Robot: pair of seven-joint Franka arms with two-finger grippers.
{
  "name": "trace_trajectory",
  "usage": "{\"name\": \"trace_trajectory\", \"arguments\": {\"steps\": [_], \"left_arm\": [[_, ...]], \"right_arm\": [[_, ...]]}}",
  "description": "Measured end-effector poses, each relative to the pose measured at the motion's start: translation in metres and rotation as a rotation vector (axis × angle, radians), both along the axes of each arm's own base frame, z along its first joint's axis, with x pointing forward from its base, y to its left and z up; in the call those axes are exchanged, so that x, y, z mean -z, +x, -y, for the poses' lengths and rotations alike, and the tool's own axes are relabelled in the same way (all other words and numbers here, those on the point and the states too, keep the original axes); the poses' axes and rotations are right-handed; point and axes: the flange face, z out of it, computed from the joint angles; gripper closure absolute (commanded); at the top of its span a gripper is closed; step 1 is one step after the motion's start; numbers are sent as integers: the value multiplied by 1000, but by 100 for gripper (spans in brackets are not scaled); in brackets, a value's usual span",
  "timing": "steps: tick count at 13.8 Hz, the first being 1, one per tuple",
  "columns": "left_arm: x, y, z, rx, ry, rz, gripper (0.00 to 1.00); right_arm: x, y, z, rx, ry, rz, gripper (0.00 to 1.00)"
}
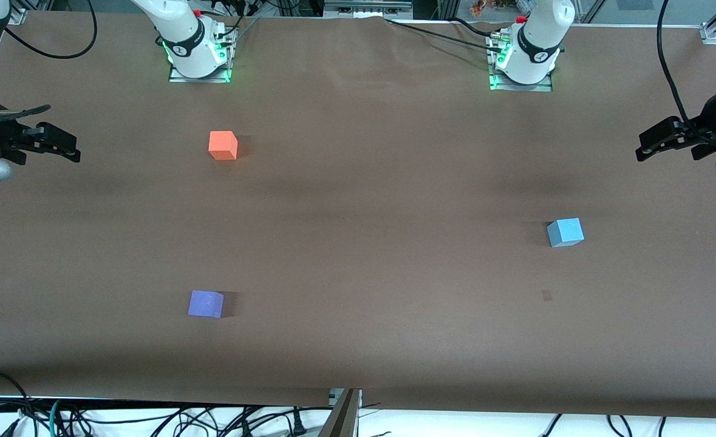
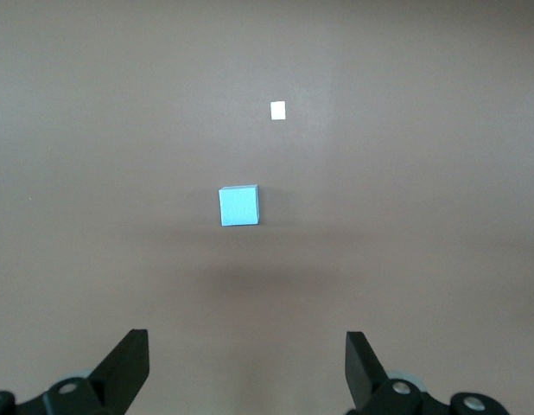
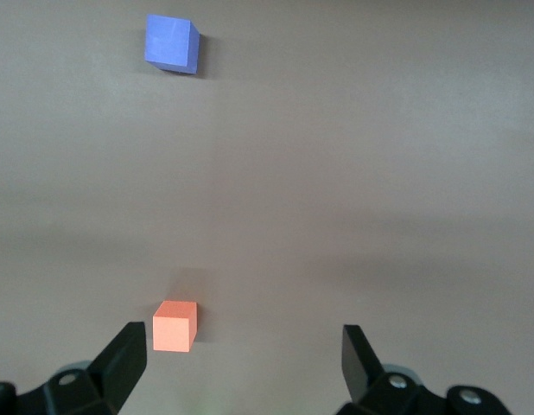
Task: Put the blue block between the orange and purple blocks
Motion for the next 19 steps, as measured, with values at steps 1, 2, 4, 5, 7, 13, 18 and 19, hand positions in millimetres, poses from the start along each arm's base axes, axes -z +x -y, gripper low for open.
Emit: {"name": "trace_trajectory", "arguments": {"steps": [1, 2, 4, 5, 7, 13, 18, 19], "left_arm": [[0, 0, 0, -1, 0, 0, 0], [0, 0, -1, -1, 0, 0, 0], [0, 0, -1, -2, 0, 0, 0], [0, 0, -1, -2, 1, -1, 0], [5, 2, -2, -4, 2, -10, 0], [78, 34, -2, 14, 57, -127, 0], [179, 61, -21, 17, 82, -280, 0], [196, 65, -32, 3, 61, -274, 0]], "right_arm": [[0, 0, 0, 0, 0, 0, 0], [0, 0, 0, 0, 0, 0, 0], [0, 0, 0, 0, 0, 0, 0], [1, 0, 0, 0, 0, -1, 0], [2, 1, 0, 0, 0, -4, 0], [4, 2, 0, 0, 0, -7, 0], [5, 3, 0, 1, 0, -7, 0], [5, 3, 0, 1, 0, -7, 0]]}}
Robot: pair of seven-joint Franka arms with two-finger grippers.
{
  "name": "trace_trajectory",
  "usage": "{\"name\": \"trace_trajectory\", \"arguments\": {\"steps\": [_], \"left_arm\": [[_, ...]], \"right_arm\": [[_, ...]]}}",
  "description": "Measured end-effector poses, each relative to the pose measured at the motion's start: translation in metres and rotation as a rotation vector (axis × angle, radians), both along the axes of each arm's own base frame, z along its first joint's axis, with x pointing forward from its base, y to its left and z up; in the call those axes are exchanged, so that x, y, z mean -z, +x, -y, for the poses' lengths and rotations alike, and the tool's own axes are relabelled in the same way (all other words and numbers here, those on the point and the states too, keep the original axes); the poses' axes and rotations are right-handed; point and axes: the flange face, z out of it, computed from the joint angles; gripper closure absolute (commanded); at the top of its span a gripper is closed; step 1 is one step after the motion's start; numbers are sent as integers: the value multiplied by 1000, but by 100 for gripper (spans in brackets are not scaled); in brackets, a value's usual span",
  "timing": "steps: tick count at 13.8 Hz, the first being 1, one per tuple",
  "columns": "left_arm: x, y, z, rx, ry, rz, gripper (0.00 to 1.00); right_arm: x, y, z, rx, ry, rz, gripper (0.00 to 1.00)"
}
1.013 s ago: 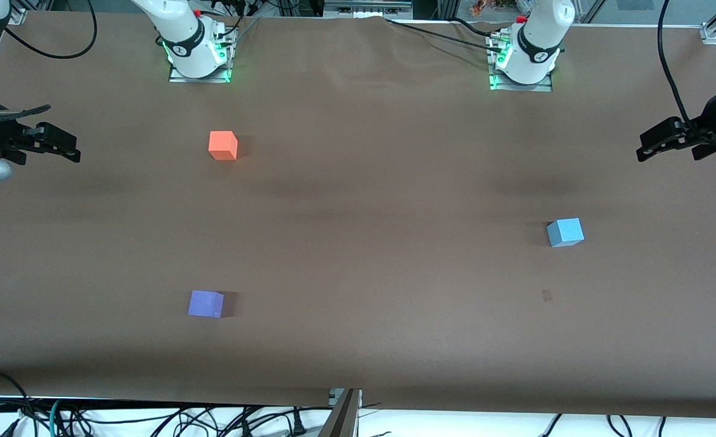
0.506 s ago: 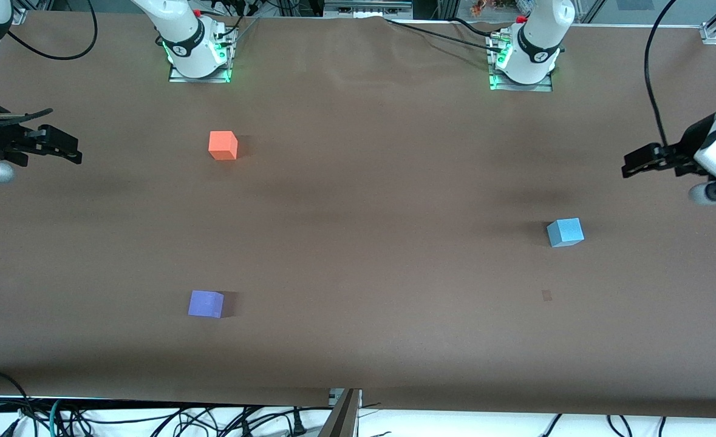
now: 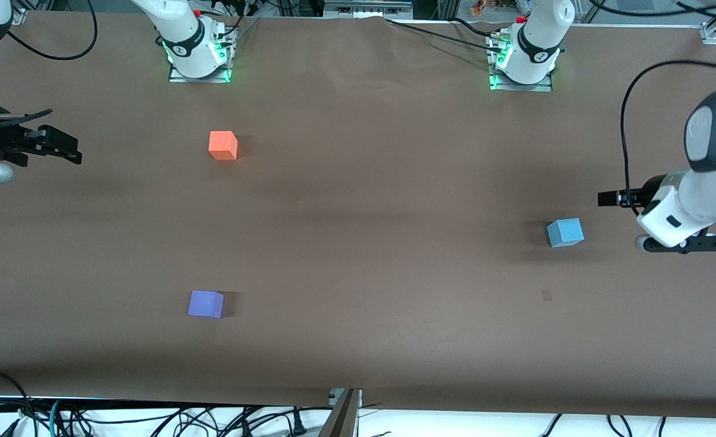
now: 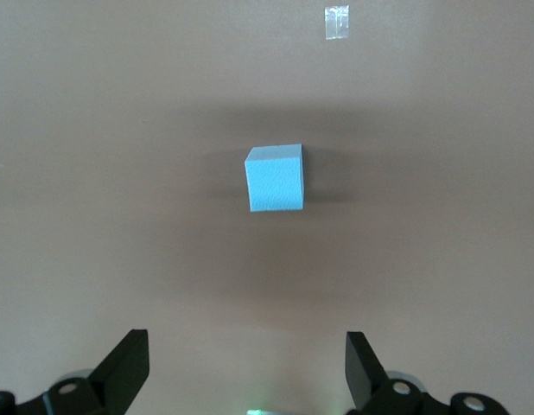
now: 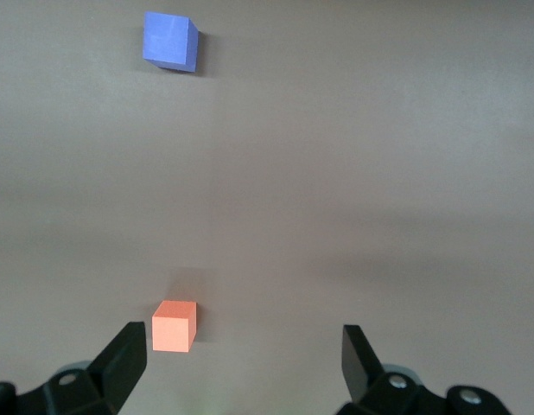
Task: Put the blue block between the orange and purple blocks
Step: 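Move the left gripper down over the light-blue cube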
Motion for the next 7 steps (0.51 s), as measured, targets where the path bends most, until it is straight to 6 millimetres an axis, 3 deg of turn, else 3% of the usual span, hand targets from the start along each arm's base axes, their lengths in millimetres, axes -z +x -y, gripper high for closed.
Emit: {"name": "trace_trajectory", "arguments": {"steps": [2, 5, 7], "left_arm": [[52, 1, -21, -12, -20, 78, 0], [145, -25, -31, -48, -70, 170, 0], [175, -40, -24, -75, -104, 176, 0]], "right_arm": [[0, 0, 0, 0, 0, 1, 0], [0, 1, 0, 0, 0, 4, 0], [0, 1, 0, 0, 0, 5, 0]]}}
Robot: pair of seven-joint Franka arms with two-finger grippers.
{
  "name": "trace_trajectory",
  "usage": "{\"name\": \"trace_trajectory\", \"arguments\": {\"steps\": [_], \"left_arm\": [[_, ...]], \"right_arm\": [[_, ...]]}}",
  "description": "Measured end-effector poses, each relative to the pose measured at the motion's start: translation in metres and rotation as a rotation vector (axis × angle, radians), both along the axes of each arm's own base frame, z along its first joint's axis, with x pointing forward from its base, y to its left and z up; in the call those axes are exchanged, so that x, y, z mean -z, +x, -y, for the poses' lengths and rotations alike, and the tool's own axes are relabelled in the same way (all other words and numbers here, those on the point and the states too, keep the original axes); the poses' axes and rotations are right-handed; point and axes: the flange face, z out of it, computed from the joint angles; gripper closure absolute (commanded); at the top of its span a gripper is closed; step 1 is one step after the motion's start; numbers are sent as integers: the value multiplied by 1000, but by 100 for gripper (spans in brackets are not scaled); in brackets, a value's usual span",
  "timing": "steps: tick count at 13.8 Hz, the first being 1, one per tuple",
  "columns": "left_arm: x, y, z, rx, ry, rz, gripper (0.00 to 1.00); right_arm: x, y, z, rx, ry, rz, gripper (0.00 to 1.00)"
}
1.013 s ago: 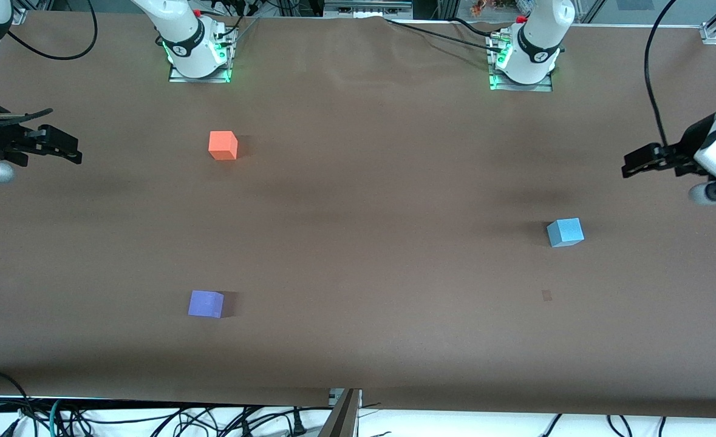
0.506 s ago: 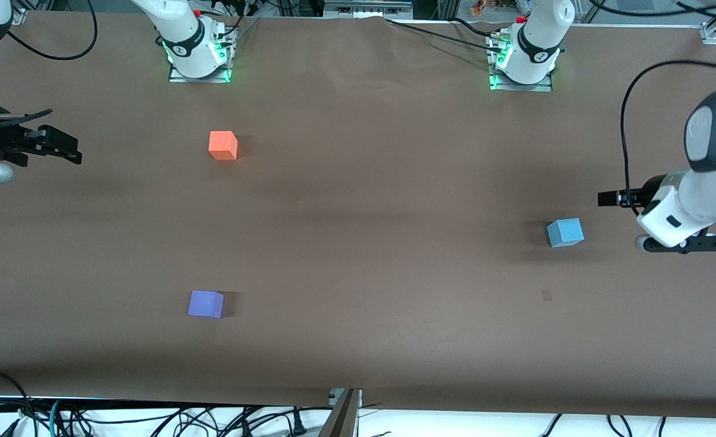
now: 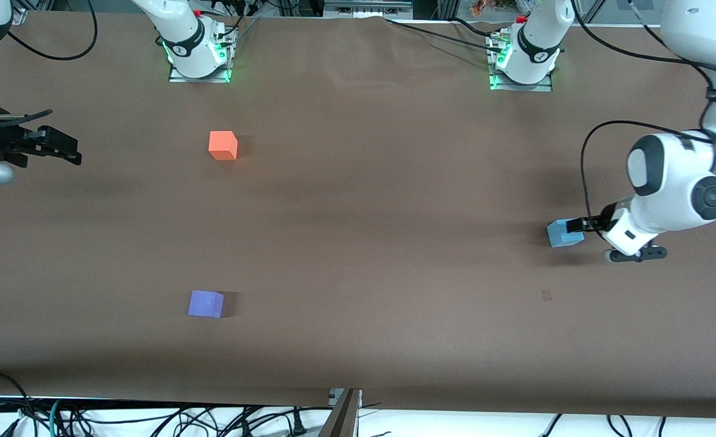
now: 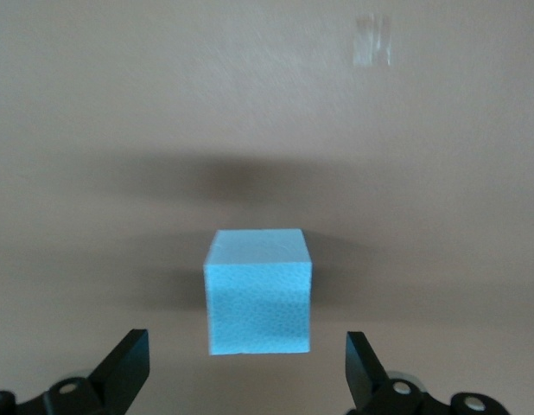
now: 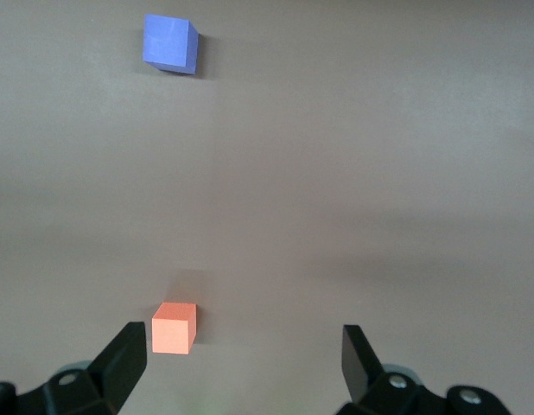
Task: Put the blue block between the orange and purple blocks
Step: 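Move the left gripper down over the light-blue cube, then close the left gripper on the blue cube and lift it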
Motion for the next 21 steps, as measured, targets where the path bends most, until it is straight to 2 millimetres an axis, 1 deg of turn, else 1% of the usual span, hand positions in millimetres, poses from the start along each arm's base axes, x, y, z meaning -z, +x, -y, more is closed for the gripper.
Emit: {"name": "trace_trajectory", "arguments": {"steps": [3, 8, 11, 12, 13, 14, 15, 16, 18, 21], "left_arm": [[10, 0, 8, 0, -6, 31, 0], [42, -5, 8, -3, 1, 48, 0], [49, -5, 7, -4, 3, 56, 0], [50, -4, 7, -4, 4, 59, 25], [52, -4, 7, 0, 4, 61, 52], [53, -4, 7, 16, 2, 64, 61], [53, -4, 7, 38, -1, 66, 62], [54, -4, 7, 53, -2, 66, 69], [52, -3, 7, 64, -3, 70, 99], [49, -2, 9, 77, -8, 62, 100]], "right_arm": [[0, 0, 0, 0, 0, 1, 0], [3, 1, 0, 0, 0, -4, 0], [4, 2, 0, 0, 0, -6, 0], [6, 3, 0, -1, 1, -9, 0], [9, 4, 0, -1, 1, -14, 0], [13, 6, -1, -2, 1, -19, 0], [19, 9, -2, -3, 1, -28, 0], [26, 12, -4, -7, 2, -40, 0], [38, 17, -8, -15, 3, -53, 0], [43, 19, -10, -17, 3, -60, 0]]}}
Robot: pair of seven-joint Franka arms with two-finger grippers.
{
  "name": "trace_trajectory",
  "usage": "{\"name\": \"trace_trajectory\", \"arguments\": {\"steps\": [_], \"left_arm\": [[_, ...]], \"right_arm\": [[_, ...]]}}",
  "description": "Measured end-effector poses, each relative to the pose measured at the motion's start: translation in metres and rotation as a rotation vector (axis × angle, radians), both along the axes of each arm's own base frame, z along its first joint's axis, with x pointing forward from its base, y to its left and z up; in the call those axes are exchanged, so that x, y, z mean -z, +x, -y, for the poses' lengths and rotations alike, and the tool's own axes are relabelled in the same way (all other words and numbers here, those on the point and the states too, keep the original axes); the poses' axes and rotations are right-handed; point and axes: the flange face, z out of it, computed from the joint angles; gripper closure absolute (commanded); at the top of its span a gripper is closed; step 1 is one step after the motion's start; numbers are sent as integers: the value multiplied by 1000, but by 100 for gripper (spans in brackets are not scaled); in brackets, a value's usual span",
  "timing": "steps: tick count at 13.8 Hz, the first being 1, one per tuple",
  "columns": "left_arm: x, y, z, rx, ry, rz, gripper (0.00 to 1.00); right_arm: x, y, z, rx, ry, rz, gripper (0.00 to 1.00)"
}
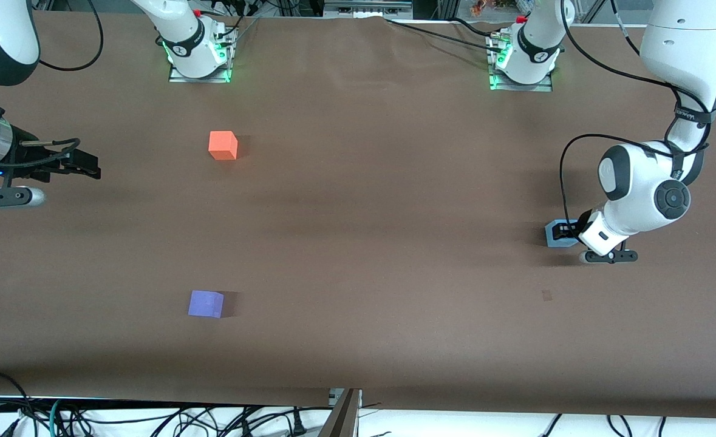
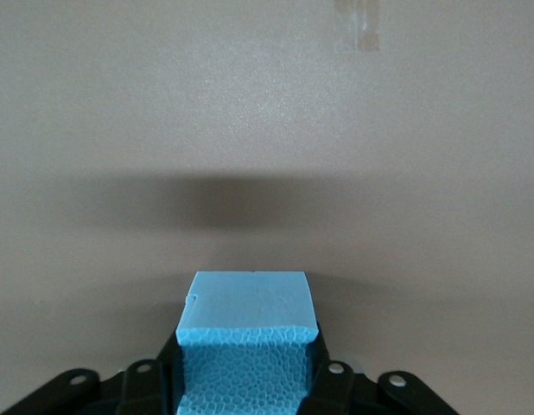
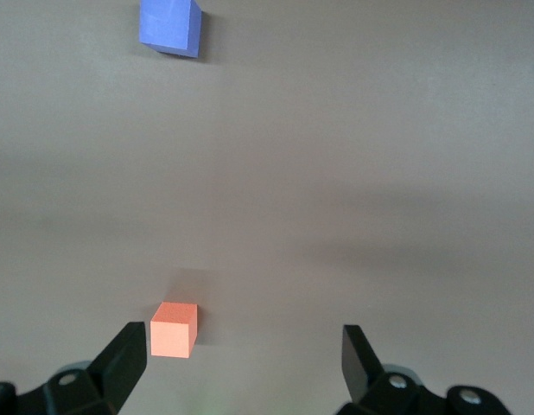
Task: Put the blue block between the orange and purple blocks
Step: 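Close the left gripper on the blue cube and lift it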
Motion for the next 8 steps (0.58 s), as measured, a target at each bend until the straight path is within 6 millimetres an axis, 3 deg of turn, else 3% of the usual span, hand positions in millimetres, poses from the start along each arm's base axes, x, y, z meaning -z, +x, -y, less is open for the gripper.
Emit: {"name": "trace_trajectory", "arguments": {"steps": [2, 4, 6, 8], "left_arm": [[-17, 7, 20, 32, -21, -23, 100], [-54, 16, 64, 69, -56, -63, 100], [-92, 27, 129, 67, -80, -46, 100], [-112, 30, 206, 97, -102, -16, 100]], "right_arm": [[1, 0, 1, 2, 0, -1, 0], [2, 1, 2, 3, 0, -3, 0], [3, 1, 2, 3, 0, -5, 0], [4, 2, 2, 4, 0, -7, 0]]}}
